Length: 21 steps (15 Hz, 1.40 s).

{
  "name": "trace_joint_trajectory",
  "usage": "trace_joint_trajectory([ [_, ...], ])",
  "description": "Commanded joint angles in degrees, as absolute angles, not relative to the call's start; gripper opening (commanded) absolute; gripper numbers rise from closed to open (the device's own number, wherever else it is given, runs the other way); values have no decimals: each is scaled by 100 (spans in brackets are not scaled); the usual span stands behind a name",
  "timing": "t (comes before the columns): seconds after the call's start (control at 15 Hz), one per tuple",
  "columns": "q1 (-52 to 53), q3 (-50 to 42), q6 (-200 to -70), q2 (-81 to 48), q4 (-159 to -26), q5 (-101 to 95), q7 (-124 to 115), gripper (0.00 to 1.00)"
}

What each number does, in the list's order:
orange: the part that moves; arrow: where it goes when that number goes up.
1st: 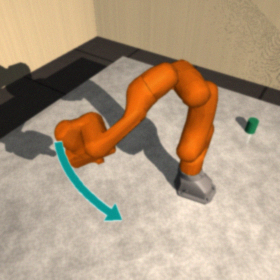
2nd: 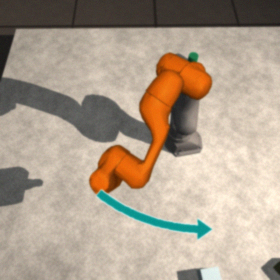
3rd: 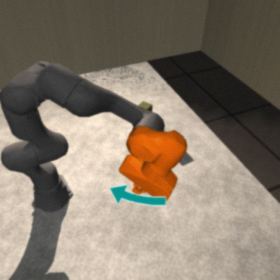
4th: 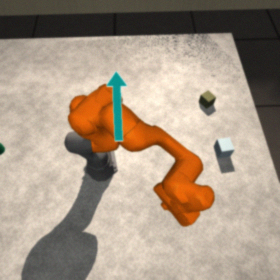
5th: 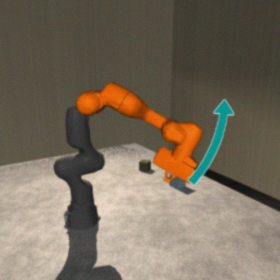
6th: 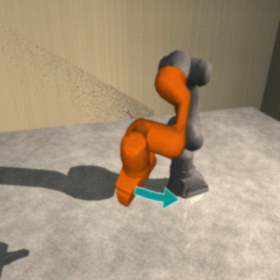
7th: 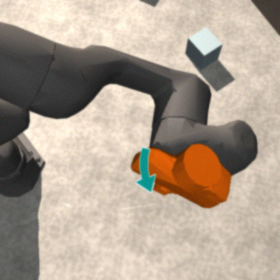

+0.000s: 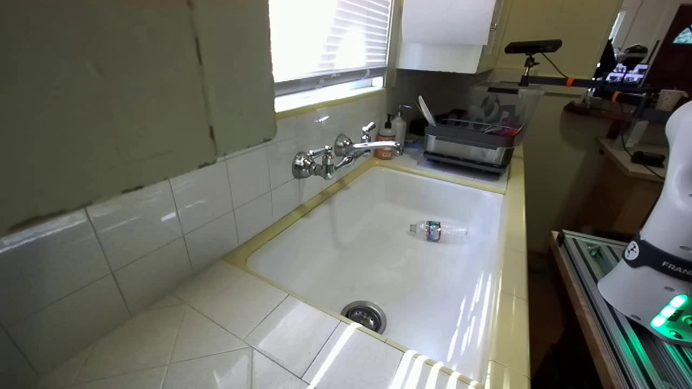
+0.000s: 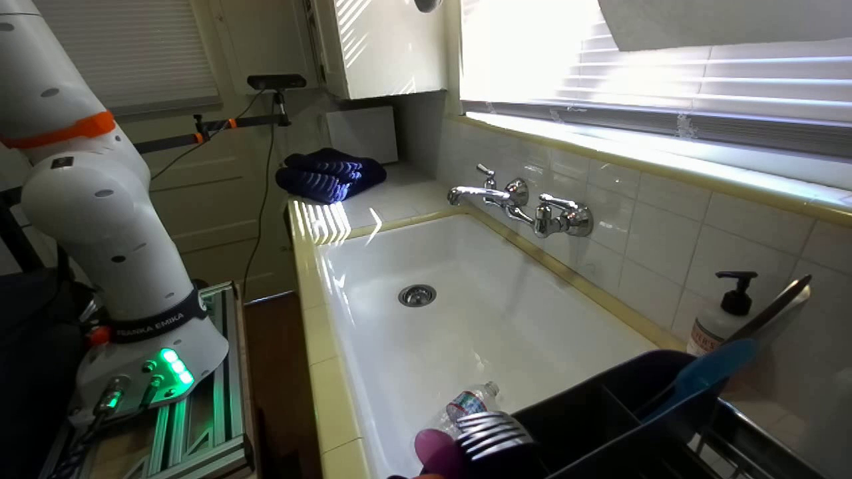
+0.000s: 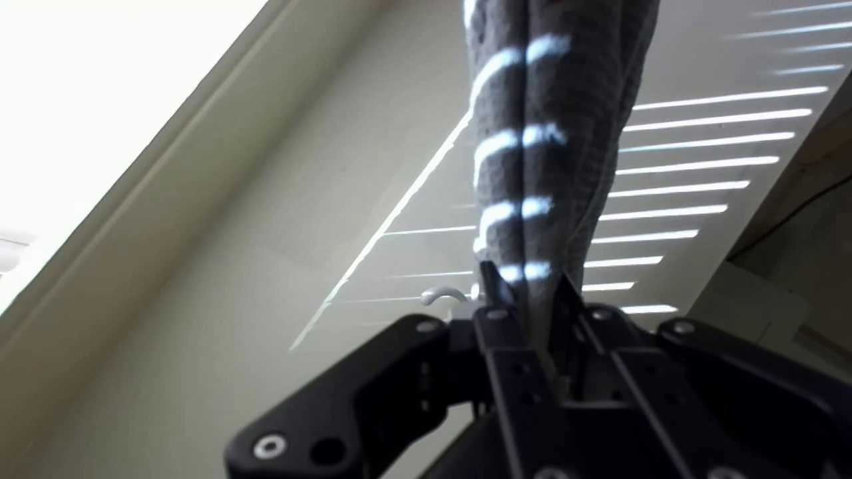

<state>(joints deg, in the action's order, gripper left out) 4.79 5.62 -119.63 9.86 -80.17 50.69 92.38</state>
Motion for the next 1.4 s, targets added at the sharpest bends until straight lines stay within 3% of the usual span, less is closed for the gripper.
trace_joint_trajectory([
  [0.0, 513, 725, -12140, 752, -7597, 4590, 8937, 4],
  [1.33, 561, 1222, -12450, 127, -6529, 3336, 8630, 4],
])
